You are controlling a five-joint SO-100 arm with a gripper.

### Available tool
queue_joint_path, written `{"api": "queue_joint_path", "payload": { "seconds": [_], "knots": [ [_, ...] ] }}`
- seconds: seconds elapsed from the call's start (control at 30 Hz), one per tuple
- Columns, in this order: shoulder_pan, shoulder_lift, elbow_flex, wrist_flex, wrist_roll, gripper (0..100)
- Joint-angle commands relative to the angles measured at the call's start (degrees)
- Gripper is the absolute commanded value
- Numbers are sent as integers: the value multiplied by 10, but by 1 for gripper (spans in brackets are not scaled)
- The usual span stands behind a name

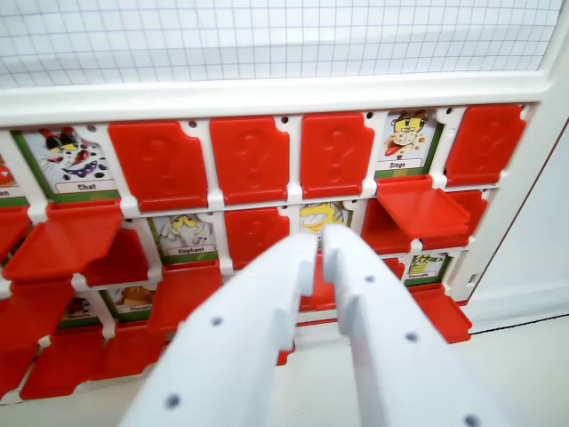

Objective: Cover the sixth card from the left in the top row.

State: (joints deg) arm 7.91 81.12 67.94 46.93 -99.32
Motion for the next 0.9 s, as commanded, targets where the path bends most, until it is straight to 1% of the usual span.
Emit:
{"api": "queue_joint_path", "payload": {
  "seconds": [0.0,0.13,0.33,0.5,0.67,0.77,0.87],
  "knots": [
    [-8,130,5,37,-10,0],
    [-18,173,4,102,-27,0],
    [-29,221,-1,167,-31,0],
    [-38,267,1,209,-44,0],
    [-52,306,14,229,-40,0],
    [-57,324,24,241,-29,0],
    [-67,342,30,242,-25,0]
  ]
}}
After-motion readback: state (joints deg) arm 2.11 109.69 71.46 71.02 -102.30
